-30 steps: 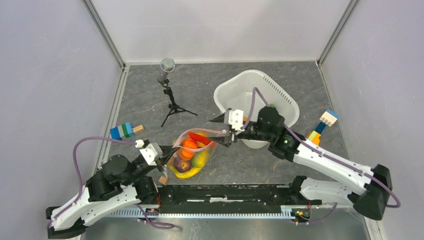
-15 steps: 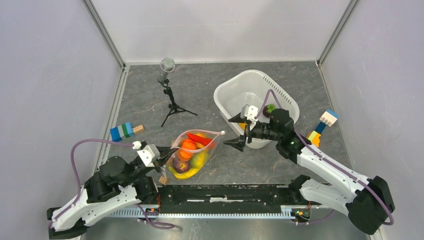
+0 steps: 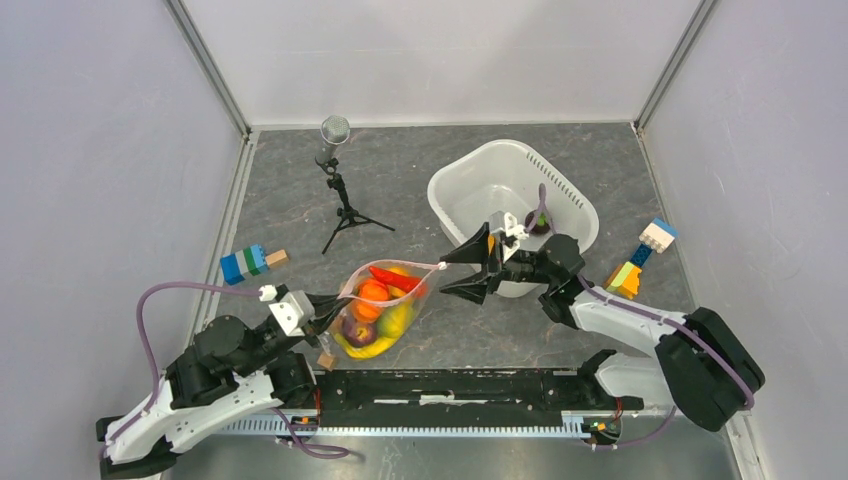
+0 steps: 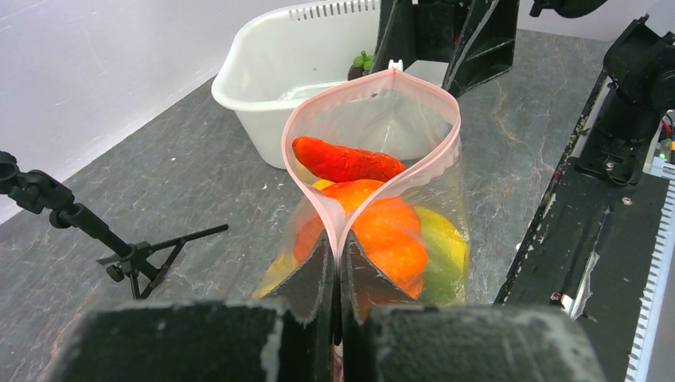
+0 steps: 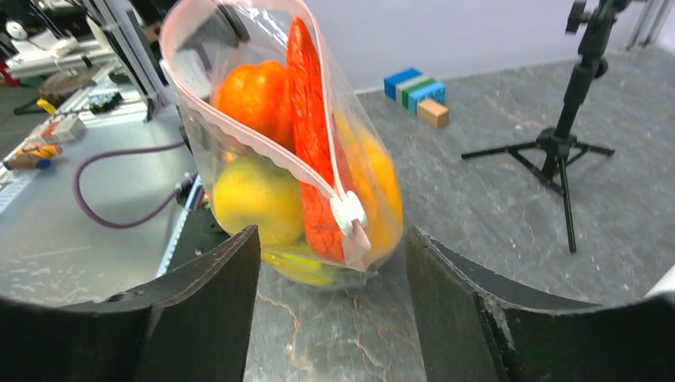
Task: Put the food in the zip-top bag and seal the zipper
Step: Place the fake vegetable in the zipper food storage bag, then adjust the zipper food storage bag at the center of the board.
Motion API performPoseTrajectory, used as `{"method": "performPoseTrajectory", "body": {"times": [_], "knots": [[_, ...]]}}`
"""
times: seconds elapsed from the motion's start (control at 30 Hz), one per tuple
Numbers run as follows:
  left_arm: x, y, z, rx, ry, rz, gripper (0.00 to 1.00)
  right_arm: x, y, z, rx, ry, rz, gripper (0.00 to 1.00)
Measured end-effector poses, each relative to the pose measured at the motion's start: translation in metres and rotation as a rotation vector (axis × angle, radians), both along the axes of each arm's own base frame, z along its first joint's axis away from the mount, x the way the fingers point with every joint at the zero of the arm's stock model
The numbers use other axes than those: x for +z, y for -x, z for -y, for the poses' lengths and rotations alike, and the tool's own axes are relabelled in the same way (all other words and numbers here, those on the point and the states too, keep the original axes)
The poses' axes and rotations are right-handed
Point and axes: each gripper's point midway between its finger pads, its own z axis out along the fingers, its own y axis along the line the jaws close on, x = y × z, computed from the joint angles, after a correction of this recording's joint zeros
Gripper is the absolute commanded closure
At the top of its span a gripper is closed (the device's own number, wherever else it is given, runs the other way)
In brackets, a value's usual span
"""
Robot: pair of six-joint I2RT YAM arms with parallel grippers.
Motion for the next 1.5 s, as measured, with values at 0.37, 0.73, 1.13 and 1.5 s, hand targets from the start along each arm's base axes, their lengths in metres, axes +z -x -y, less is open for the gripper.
{"method": "performPoseTrajectory", "body": {"times": [0.37,0.73,1.13,1.5], "knots": [[0.0,0.001,-0.001,0.0,0.003,0.001,0.98,0.02,0.003,-0.004,0.025,-0.129,-0.006,0.35],[0.0,0.001,-0.002,0.0,0.004,0.002,0.98,0.0,0.003,-0.02,0.031,-0.091,-0.031,0.46],[0.002,0.002,-0.004,0.002,0.017,0.008,0.98,-0.003,-0.005,-0.024,0.013,-0.115,-0.067,0.84],[0.054,0.009,-0.021,0.009,0.078,0.045,0.98,0.073,0.001,-0.004,-0.095,-0.18,0.15,1.0]]}}
